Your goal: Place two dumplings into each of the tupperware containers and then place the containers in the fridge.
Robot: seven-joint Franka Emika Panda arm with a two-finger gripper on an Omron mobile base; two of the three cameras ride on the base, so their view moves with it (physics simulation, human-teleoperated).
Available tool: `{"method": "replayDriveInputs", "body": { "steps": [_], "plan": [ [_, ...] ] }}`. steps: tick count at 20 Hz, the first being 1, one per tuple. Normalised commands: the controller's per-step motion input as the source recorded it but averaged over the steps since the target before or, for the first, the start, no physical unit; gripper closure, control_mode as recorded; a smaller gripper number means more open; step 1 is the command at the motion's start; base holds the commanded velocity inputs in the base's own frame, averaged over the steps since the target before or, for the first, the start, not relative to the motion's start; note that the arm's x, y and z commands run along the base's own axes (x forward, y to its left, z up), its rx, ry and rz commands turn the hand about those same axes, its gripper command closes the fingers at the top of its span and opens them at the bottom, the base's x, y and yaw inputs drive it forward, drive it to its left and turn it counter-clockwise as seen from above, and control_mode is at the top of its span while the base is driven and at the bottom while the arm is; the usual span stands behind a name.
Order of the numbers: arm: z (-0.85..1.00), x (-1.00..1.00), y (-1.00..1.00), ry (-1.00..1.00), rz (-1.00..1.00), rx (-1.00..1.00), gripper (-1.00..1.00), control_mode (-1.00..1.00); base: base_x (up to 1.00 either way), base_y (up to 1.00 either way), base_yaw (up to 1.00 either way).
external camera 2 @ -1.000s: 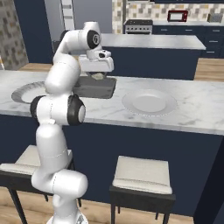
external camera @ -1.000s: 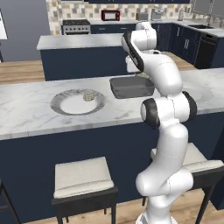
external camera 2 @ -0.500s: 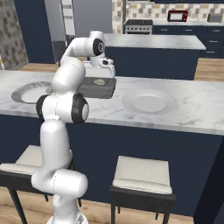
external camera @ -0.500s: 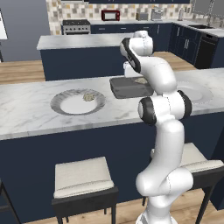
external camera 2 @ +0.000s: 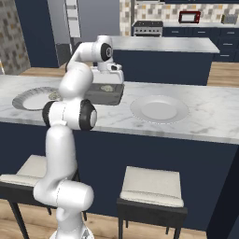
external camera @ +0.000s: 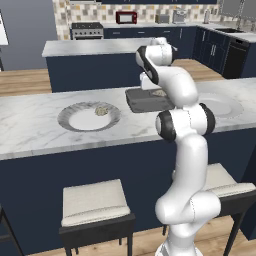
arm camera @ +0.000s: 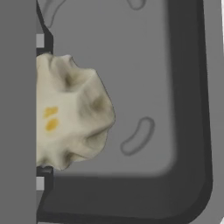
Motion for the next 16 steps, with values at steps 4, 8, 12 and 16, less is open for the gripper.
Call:
{"method": "replayDriveInputs", "body": {
  "steps": [4,8,12,16],
  "plan": [
    [0.00,0.01,0.00,0.01,0.02,0.00,-1.00,-1.00,0.00,0.00,0.00],
    [0.00,0.02,0.00,0.00,0.01,0.00,-1.00,-1.00,0.00,0.00,0.00],
    [0.00,0.04,0.00,0.00,0.00,0.00,-1.00,-1.00,0.00,0.00,0.00],
    [0.00,0.00,0.00,0.00,0.00,0.00,-1.00,-1.00,0.00,0.00,0.00]
  ]
}}
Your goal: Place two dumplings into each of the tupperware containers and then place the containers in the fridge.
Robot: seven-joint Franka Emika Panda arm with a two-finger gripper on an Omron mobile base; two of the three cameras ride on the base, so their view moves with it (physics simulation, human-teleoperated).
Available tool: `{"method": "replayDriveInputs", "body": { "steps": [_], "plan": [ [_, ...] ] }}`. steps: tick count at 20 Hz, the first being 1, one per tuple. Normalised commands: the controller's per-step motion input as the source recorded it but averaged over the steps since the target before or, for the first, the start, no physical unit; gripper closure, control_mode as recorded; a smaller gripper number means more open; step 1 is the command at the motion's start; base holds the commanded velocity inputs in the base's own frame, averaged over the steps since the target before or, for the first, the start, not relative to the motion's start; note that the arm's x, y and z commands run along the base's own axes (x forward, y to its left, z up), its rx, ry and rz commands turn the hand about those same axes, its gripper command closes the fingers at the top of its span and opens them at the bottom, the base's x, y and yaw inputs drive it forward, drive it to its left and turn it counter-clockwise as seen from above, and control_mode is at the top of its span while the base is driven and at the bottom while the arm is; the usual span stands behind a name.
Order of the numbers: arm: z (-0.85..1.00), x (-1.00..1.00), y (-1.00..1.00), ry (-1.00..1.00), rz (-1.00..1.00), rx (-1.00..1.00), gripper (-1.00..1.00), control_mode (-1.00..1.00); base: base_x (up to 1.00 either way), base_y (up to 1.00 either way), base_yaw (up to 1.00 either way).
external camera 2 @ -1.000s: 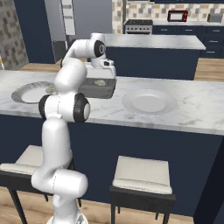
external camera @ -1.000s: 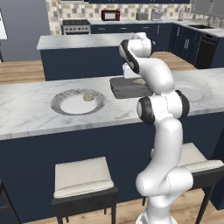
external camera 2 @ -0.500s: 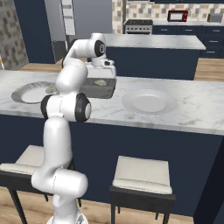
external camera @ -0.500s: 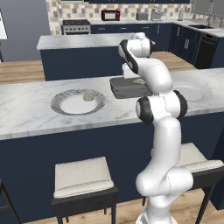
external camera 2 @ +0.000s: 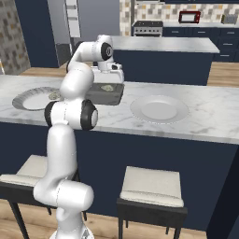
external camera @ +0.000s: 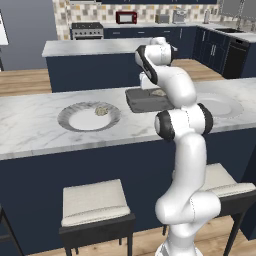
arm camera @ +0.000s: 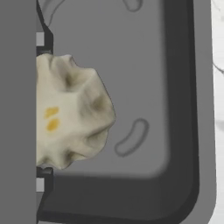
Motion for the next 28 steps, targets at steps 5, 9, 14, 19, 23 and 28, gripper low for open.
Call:
{"method": "replayDriveInputs", "body": {
  "steps": [5,9,14,19,23,28],
  "plan": [
    [-0.01,0.00,0.00,0.00,0.00,0.00,-1.00,-1.00,0.00,0.00,0.00],
    [-0.01,0.00,-0.18,0.00,0.00,0.00,-1.00,-1.00,0.00,0.00,0.00],
    [0.00,0.05,-0.05,-0.04,0.00,0.00,-1.00,-1.00,0.00,0.00,0.00],
    [0.00,0.14,0.00,-0.05,0.00,0.00,-1.00,-1.00,0.00,0.00,0.00],
    [0.00,0.24,0.00,-0.05,0.00,0.00,-1.00,-1.00,0.00,0.00,0.00],
    [0.00,0.34,0.00,-0.06,0.00,0.00,-1.00,-1.00,0.00,0.00,0.00]
  ]
}}
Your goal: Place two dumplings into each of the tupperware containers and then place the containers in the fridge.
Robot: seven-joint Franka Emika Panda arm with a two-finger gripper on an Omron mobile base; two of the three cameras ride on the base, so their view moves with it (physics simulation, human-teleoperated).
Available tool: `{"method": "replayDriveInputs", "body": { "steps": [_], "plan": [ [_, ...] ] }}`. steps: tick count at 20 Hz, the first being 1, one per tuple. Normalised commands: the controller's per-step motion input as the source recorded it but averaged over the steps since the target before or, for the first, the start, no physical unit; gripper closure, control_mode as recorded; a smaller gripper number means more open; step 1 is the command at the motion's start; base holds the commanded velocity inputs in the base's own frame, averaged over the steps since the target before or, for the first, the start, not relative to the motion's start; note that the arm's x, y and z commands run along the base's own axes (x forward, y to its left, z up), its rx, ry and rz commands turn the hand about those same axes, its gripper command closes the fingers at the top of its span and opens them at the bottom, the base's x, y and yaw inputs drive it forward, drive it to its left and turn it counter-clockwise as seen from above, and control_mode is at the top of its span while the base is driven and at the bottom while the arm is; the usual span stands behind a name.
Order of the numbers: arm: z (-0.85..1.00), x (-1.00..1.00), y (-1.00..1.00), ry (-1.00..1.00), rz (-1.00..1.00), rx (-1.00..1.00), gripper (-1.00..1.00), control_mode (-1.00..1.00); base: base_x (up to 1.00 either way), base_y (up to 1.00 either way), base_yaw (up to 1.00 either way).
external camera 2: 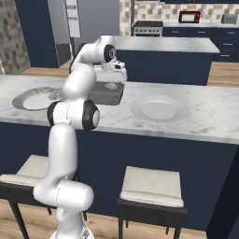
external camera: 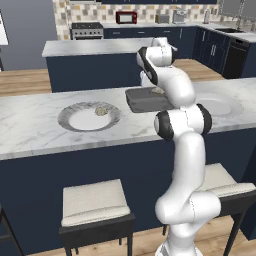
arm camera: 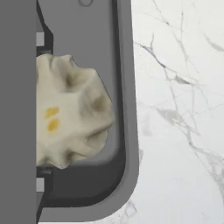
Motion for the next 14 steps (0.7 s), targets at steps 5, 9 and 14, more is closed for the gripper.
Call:
{"method": "replayDriveInputs", "body": {
  "steps": [5,9,14],
  "plan": [
    [0.00,0.42,0.00,-0.04,0.00,0.00,-1.00,-1.00,0.00,0.00,0.00],
    [0.02,-0.03,-0.04,0.00,0.00,0.00,-1.00,-1.00,0.00,0.00,0.00],
    [0.06,-0.90,-0.44,0.00,-0.02,0.01,-1.00,-1.00,0.00,0.00,0.00]
  ]
}}
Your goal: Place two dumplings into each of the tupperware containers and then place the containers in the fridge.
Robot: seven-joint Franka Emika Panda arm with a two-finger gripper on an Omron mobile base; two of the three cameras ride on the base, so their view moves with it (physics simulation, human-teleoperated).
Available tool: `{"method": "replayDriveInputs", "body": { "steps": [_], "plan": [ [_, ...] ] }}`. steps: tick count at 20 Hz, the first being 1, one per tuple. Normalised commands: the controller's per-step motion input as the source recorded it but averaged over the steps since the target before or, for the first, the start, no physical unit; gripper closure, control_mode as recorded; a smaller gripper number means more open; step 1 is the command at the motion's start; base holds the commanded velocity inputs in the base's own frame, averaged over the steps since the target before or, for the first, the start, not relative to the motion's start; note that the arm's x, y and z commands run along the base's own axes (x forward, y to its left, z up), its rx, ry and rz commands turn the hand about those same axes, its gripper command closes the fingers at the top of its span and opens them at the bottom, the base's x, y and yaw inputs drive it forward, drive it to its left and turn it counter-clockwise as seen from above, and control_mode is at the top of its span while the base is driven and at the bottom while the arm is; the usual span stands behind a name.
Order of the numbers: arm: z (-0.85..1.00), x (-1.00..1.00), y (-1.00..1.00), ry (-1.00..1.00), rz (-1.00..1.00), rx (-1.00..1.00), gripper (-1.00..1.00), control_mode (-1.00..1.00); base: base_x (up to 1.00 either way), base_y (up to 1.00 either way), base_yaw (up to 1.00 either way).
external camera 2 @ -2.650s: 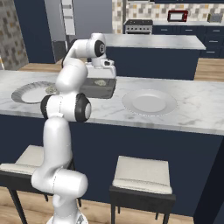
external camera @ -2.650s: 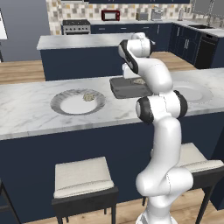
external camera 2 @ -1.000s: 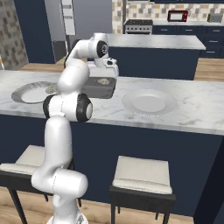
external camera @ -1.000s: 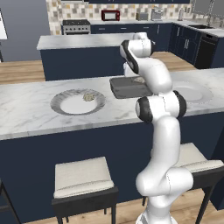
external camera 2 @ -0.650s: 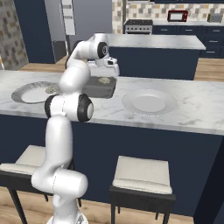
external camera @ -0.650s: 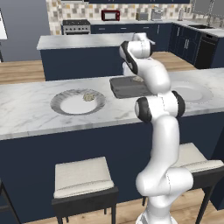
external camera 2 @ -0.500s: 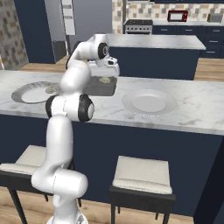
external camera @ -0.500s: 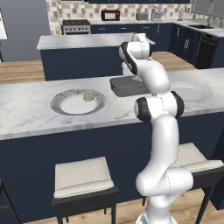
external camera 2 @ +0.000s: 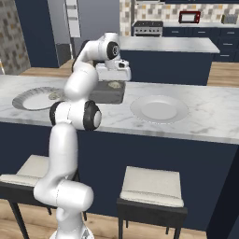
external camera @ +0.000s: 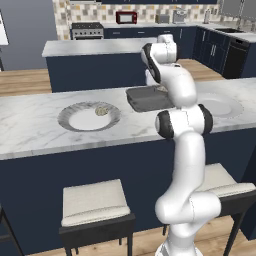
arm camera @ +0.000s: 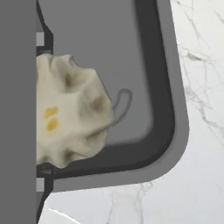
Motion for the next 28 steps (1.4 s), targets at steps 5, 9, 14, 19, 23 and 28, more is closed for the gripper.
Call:
{"method": "replayDriveInputs", "body": {
  "steps": [5,9,14,19,23,28],
  "plan": [
    [-0.06,-0.28,-0.13,-0.06,-0.01,0.00,-1.00,-1.00,0.00,0.00,0.00],
    [0.00,0.00,0.09,-0.21,0.00,0.00,-1.00,-1.00,0.00,0.00,0.00],
    [-0.02,-0.11,0.09,-0.14,0.00,0.00,-1.00,-1.00,0.00,0.00,0.00],
    [-0.34,0.00,0.00,-0.11,0.00,0.00,-1.00,-1.00,0.00,0.00,0.00],
    [-0.44,0.00,0.00,-0.18,0.00,0.00,-1.00,-1.00,0.00,0.00,0.00],
    [-0.21,-0.20,0.00,-0.16,0.00,0.00,-1.00,-1.00,0.00,0.00,0.00]
  ]
}}
